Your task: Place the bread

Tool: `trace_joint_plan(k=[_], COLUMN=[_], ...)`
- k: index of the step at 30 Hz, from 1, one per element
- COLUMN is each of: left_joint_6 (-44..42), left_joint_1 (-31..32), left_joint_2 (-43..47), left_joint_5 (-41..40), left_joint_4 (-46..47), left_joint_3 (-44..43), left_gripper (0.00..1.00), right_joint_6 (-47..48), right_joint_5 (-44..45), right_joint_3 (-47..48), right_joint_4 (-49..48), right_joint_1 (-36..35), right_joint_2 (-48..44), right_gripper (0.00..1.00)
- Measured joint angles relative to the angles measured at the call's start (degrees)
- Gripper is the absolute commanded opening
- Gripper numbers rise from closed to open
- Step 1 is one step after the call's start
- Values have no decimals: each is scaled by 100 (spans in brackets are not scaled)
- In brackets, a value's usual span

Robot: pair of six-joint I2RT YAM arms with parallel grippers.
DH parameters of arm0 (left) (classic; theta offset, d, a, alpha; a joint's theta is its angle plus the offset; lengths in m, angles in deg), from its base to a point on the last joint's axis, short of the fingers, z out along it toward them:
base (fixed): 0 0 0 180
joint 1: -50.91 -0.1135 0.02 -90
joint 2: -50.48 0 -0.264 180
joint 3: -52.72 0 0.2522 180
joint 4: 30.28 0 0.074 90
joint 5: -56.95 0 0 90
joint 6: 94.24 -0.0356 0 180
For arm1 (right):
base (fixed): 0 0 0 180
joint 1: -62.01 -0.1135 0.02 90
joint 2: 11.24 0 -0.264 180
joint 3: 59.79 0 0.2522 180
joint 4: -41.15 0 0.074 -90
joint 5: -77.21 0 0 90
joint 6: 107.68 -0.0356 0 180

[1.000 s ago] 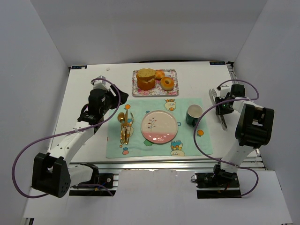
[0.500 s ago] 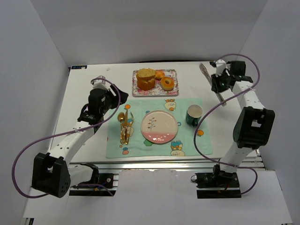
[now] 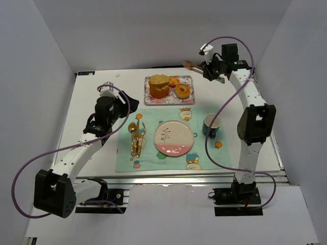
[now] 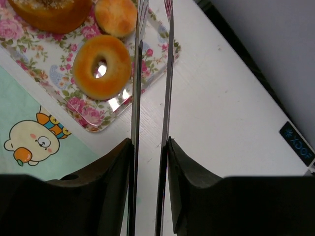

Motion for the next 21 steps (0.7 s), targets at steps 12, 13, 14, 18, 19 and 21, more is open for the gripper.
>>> trace_joint_plan(k=[12,13,14,18,19,21], left_joint_6=[90,92,92,87,87,87], left_joint_1=[0,0,0,0,0,0], left_joint_2=[184,184,184,184,184,184], left_joint_5=[-232,-234,-234,-234,-234,-234], left_joint_4=[-31,-37,-37,-63,-74,-79], left_joint_3=[0,0,0,0,0,0], left_gripper=[76,76,76,76,76,76], right_joint_6=[-164,-234,-310,-667,-754,-892], right_joint_5=[28,28,28,28,26,22], right_joint_3=[-192,-208,-210,-210,-225,-289], right_joint_4=[437,459,487,592,610,608], right_joint_1=[-125,-125,-125,-116,-109,-90], right_joint_2=[299,299,299,299,299,299], right_gripper=[41,42,42,43,43,44])
